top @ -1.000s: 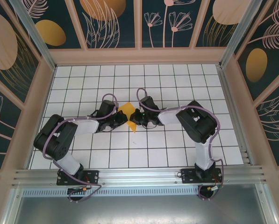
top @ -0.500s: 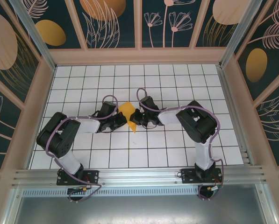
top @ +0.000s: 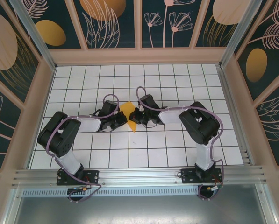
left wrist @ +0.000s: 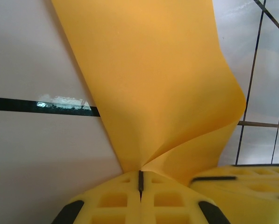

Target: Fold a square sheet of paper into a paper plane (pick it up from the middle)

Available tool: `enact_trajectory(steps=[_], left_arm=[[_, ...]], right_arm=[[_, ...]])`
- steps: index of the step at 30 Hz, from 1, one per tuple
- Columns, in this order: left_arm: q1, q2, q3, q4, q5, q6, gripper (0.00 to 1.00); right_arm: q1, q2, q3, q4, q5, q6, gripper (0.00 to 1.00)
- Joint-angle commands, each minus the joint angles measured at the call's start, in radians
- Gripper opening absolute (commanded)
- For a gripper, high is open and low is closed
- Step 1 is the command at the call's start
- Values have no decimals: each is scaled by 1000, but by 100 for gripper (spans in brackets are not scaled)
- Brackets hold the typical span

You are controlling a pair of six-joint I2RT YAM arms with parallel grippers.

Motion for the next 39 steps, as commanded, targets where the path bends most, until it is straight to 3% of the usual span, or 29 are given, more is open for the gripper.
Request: enact_trajectory(steps=[1,10,28,39], left_arm=[[-4,39,1,-68,-55,25,3],[-5,36,2,-76,-62,28,3],[-6,32,-2,-75,-68,24,3],[-7,34,-4,-77,-73,26,3]], right_arm=[[-1,-75,-40,-15,-15,-17,6],[5,-128,-161,6,-55,-6,6],[11,-56,-165,-87,-72,-56,6],[23,-112,-165,-67,-107,-112,6]])
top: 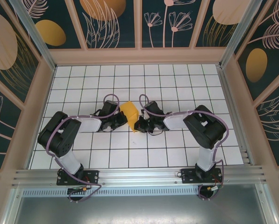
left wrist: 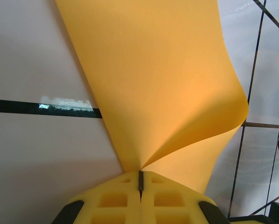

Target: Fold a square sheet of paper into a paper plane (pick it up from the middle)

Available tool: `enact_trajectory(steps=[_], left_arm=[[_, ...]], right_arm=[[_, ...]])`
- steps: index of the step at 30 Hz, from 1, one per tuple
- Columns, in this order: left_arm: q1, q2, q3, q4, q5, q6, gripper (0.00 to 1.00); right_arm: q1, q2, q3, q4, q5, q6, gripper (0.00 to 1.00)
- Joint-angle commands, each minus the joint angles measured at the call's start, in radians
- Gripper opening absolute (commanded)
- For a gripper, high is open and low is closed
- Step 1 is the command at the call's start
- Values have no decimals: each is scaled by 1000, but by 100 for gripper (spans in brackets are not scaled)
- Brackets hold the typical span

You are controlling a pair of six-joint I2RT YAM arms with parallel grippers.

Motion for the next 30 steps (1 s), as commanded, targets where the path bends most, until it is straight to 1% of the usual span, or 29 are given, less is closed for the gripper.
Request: enact_trajectory(steps=[1,7,11,18,26,30], left_arm=[[-3,35,-6,-74,-62,22,3],[-3,35,-4,-77,-64,22,3],[-3,34,-1,-80,-65,20,3],[-3,33,0,-82,-67,21,3],[-2,34,2,-80,-67,19,3],[-3,33,0,-82,-66,21,3]], right_arm=[[15,-36,-7,-28,-30,-38,7],[22,-27,-21,-26,-40,-48,7],[22,-19,-11,-65,-9,-62,6],[37,-82,9,-57,15,-83,7],[48,-10,12,-62,17,-78,7],[46,23,21,-91,31,-78,6]])
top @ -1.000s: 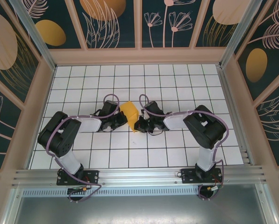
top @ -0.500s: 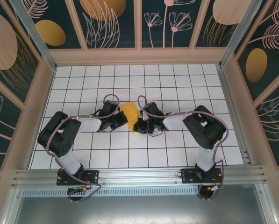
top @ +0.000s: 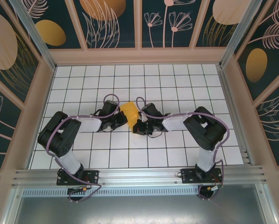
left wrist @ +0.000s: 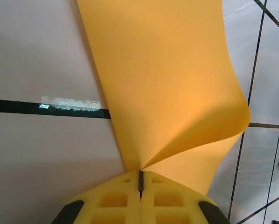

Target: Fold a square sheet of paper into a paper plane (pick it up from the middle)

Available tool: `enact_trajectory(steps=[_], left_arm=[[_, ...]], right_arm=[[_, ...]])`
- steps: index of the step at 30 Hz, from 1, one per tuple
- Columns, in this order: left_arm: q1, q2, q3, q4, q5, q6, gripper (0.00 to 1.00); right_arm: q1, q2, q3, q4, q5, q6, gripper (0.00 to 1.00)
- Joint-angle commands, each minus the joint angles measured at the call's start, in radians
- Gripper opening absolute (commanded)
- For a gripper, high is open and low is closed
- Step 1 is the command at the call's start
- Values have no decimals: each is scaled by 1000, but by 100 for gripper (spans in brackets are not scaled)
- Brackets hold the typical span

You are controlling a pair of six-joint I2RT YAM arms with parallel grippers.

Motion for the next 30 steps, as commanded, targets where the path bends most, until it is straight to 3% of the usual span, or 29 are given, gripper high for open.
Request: enact_trajectory(steps=[1,11,30], left_arm=[[-1,34,-3,-74,-64,19,3],[-2,27,-2,-79,-67,24,3],[-2,23,13,-94,-70,37,3]], right_arm=[[6,34,25,-56,26,-17,6],[-39,-137,39,-35,78,-57,7],[-83,61,139,-54,120,-87,6]])
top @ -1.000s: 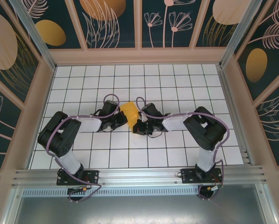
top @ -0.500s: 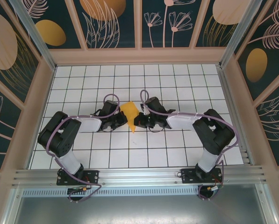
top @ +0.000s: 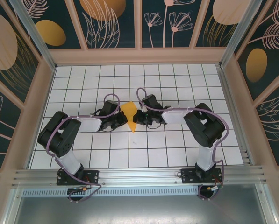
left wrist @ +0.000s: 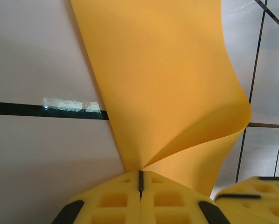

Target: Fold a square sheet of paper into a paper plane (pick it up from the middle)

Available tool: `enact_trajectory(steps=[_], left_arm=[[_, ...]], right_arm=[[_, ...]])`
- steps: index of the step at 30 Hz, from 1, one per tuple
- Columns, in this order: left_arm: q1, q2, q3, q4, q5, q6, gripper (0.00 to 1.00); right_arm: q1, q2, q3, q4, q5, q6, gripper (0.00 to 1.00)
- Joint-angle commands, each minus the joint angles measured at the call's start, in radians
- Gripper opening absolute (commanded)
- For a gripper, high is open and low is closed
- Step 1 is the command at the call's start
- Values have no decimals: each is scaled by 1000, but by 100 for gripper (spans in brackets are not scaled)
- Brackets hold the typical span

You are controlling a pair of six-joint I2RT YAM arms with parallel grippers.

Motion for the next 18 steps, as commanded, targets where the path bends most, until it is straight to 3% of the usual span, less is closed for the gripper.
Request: enact_trajectory(steps=[1,12,18], left_arm=[[0,23,7,-80,-64,27,3],[0,9,61,-83,-42,43,4],[-2,-115,48,-14,-12,16,16]], right_arm=[[-11,26,-3,-11,27,-3,6],[-13,59,-31,-5,36,44,6],[-12,54,-49,-11,53,88,5]])
